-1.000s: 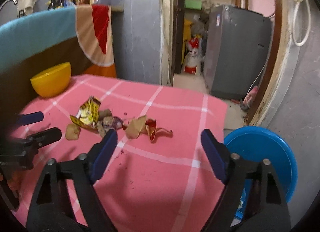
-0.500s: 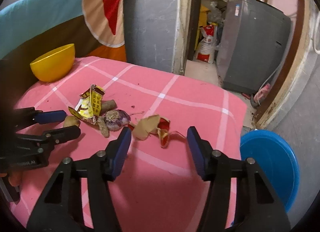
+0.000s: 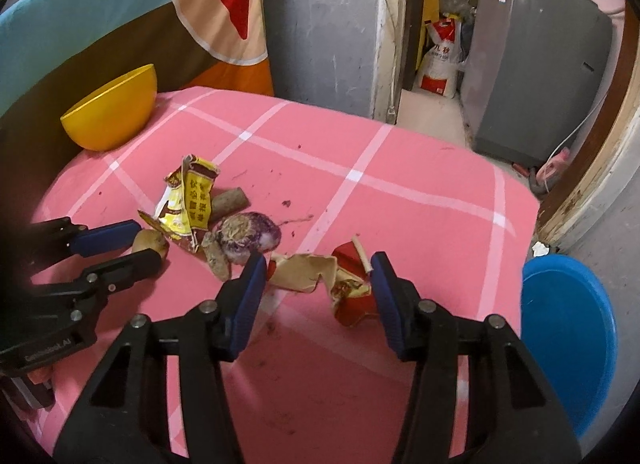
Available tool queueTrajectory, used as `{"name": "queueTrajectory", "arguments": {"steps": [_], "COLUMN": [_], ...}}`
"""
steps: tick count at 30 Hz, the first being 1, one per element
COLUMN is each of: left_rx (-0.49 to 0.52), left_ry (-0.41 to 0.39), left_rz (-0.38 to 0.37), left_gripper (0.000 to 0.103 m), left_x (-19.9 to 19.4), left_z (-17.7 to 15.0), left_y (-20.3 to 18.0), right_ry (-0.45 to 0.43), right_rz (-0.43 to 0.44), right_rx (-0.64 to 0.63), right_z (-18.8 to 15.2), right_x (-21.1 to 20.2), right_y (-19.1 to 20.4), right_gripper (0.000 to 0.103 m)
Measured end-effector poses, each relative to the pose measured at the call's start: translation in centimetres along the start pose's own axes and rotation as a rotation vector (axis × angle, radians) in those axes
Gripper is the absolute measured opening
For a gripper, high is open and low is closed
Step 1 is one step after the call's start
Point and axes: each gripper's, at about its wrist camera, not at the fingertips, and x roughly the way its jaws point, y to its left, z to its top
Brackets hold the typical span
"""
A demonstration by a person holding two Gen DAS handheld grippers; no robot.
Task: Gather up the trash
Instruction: 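Grasp the tan lump with the left tool while the right tool grasps the red peel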
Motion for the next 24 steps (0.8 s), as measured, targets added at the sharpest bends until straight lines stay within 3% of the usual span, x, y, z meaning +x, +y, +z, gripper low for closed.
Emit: {"name": "queueTrajectory", "arguments": {"steps": [5, 9, 18, 24], "left_rx": [0.009, 0.026, 0.019, -0.006], "left_ry": [0.001, -0.004, -0.033, -0.116], "left_rz": [-0.004, -0.008, -0.025, -0.052], "left_gripper": [0.029, 0.029, 0.028, 0.028], "left_x": [-0.2, -0.5, -1.7, -3.6], "left_z": [-0.1, -0.5, -1.1, -1.1], "left_y": [-0.3, -0.9, -1.4, -1.8], "right_ry": [0.000, -0.004, -0.046, -0.188], "right_rz": [0.006, -0.004, -0.011, 0.026], "right_rx": [-0.008, -0.012, -0.001, 0.052], "right_z": [-0.3, -0.7, -1.9, -3.4], "right_x": [-0.2, -0.6, -1.7, -4.9], "right_y": [0.2, 0.2, 0.2, 0.1], "right_gripper": [0.042, 0.020, 0.014, 0.014]}}
